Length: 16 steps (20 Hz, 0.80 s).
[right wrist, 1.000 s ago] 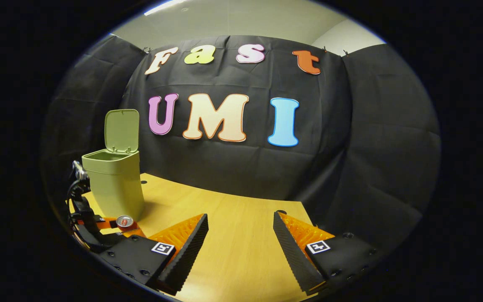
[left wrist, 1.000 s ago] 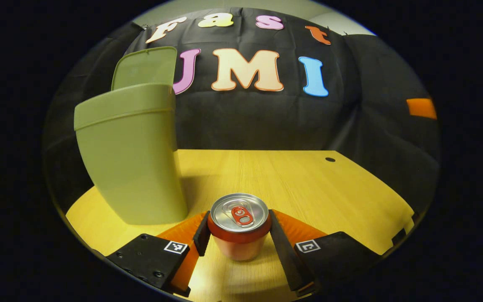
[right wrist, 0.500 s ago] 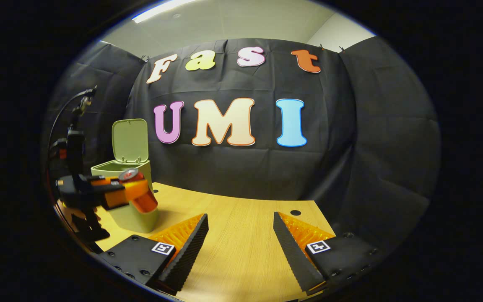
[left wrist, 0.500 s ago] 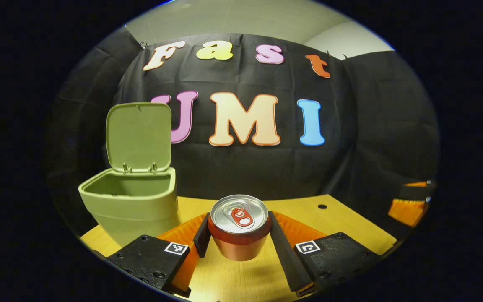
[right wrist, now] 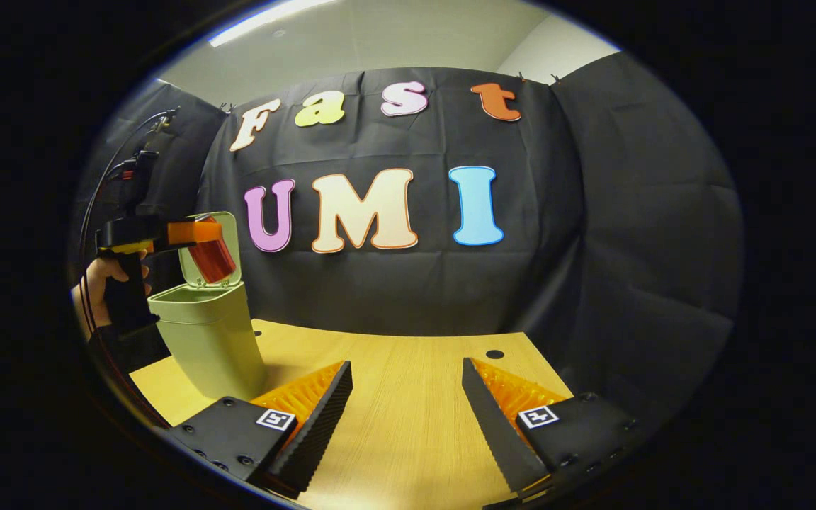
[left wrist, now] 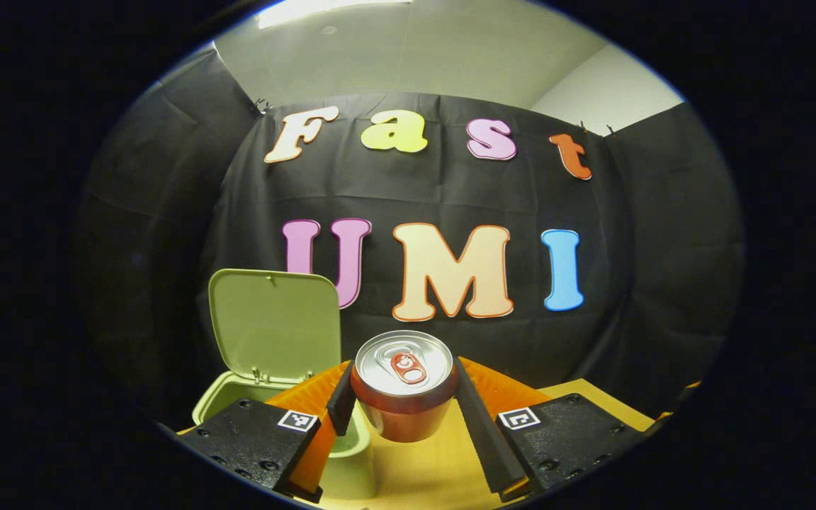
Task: Press the lid of the desktop garbage bin to open it, pick up the crumpled paper on the desktop and throw it into the bin, then pick up the pop can on the desktop and drop it into the bin, and finally close the garbage bin lid.
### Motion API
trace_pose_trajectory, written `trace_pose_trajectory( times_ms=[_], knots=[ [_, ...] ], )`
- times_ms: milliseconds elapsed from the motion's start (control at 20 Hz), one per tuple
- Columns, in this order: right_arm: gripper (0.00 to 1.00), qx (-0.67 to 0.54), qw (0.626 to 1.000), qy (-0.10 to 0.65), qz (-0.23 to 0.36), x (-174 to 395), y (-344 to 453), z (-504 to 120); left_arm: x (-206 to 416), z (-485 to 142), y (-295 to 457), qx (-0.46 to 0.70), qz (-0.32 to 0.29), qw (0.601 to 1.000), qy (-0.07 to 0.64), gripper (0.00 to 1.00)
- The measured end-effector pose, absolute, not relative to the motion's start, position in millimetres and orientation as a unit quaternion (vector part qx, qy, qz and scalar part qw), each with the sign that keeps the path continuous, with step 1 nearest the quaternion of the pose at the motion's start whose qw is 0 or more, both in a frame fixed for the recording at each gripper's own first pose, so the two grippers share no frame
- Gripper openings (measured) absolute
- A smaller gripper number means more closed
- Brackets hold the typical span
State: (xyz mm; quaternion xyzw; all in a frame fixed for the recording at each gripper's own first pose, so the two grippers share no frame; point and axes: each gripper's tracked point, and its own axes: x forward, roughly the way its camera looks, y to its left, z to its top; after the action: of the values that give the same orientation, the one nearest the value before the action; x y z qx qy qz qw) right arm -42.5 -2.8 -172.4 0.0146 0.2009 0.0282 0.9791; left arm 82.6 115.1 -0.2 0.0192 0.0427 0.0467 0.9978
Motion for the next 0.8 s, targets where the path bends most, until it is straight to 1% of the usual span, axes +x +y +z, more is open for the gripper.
trace_pose_trajectory(
  times_ms=[200, 350, 650, 800],
  knots=[
    [0.98, 0.013, 0.979, 0.202, 0.023, -48, 2, -172, 83, -10, 165, 0.014, 0.088, 0.995, 0.052, 0.77],
    [0.98, 0.008, 0.979, 0.201, 0.023, -49, 7, -171, 78, -31, 201, 0.026, 0.119, 0.990, 0.076, 0.77],
    [0.99, 0.001, 0.977, 0.208, 0.033, -48, 22, -175, 83, -64, 246, 0.017, 0.155, 0.982, 0.103, 0.77],
    [0.98, -0.009, 0.978, 0.206, 0.036, -44, 27, -174, 83, -71, 252, 0.016, 0.156, 0.982, 0.109, 0.78]
  ],
)
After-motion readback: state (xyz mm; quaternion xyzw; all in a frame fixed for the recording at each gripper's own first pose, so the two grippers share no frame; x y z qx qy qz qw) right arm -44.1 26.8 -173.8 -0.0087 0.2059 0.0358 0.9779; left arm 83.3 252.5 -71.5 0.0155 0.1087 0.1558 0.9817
